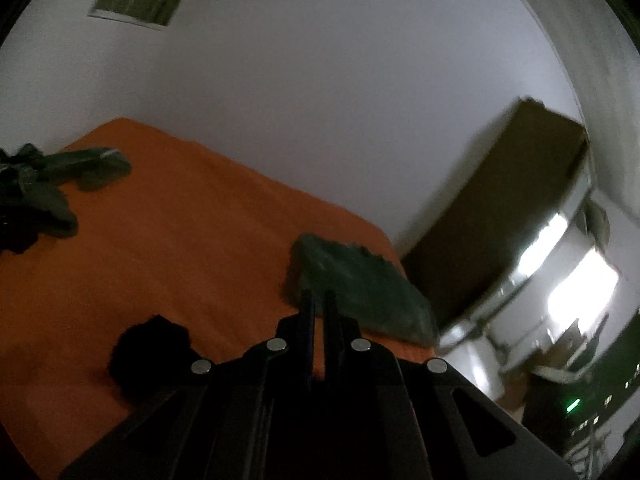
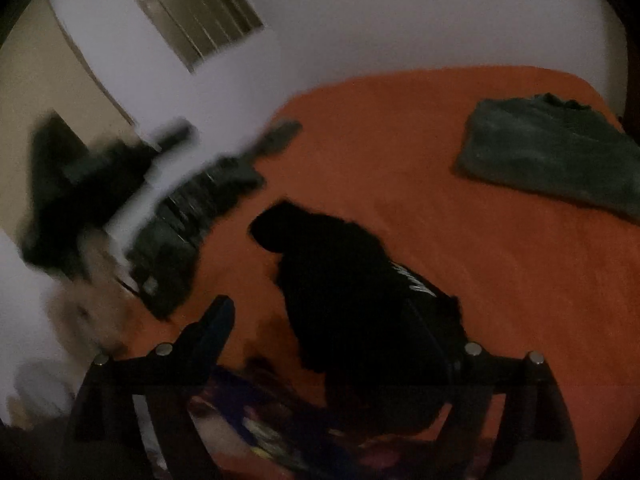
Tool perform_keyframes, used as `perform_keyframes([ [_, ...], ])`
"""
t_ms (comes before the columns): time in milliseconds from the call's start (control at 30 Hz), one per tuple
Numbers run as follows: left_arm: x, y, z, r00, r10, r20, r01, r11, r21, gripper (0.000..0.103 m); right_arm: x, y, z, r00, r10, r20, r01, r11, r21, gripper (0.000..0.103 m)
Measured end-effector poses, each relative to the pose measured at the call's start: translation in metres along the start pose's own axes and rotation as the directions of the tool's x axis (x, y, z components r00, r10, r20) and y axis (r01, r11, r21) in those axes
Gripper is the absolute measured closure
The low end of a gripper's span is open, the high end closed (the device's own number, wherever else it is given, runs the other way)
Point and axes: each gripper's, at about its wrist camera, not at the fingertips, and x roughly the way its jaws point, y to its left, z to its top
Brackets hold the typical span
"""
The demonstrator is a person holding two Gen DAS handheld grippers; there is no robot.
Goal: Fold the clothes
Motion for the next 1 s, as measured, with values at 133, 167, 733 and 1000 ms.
perform_keyframes([
  [133, -0.005, 0.023, 0.013, 1.000, 0.002, -0.004, -0.003, 0.998, -0.068, 0.099, 0.029, -0.027, -0.011, 0.993, -0.083, -0.087, 0.084, 0.996, 0.012, 0.018],
  [167, -0.002, 0.024, 0.013, 1.000, -0.002, -0.015, 0.001, 0.997, -0.073, 0.099, 0.038, -0.036, -0.015, 0.987, -0.108, -0.118, 0.113, 0.993, 0.031, 0.018],
  [733, 0.159, 0.035, -0.094, 0.743, -0.077, -0.665, -0.051, 0.984, -0.171, 0.048, 0.118, -0.228, -0.125, 0.975, 0.071, -0.209, 0.093, 0.727, 0.680, 0.018],
  [1000, 0.186, 0.067, -0.149, 0.630, -0.060, -0.774, -0.198, 0.951, -0.236, 0.046, 0.129, -0.251, -0.159, 0.979, 0.205, -0.008, -0.101, 0.517, 0.850, 0.101],
])
